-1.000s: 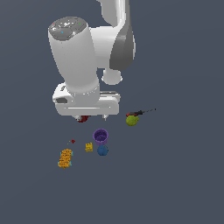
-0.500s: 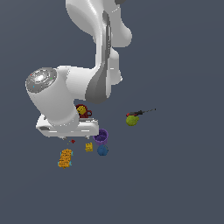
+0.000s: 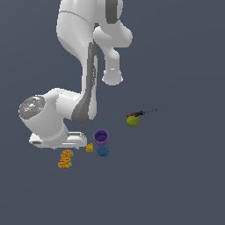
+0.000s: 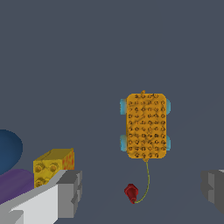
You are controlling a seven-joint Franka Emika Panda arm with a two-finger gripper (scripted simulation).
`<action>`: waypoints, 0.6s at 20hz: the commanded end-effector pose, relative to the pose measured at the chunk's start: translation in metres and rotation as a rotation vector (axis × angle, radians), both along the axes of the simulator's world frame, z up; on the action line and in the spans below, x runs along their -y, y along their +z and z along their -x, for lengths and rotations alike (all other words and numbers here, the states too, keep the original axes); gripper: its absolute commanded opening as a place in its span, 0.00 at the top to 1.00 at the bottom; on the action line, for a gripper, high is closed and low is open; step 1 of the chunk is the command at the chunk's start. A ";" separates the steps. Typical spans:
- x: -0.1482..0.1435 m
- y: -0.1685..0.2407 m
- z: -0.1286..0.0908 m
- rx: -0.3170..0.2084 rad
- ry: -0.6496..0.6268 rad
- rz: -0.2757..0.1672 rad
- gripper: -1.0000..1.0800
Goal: Pick up a designated object from a clutter of objects.
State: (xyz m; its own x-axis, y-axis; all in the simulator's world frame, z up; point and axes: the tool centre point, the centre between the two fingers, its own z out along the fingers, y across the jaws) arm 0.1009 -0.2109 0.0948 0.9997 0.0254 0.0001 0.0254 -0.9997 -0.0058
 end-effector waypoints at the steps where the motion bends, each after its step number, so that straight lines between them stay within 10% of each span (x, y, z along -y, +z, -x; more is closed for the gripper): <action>1: 0.010 -0.013 -0.001 0.001 0.003 0.003 0.04; 12: 0.021 -0.030 0.000 -0.001 0.004 0.005 0.04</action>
State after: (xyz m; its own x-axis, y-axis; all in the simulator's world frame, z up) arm 0.1006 -0.2325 0.0657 0.9996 0.0291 -0.0013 0.0291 -0.9996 -0.0005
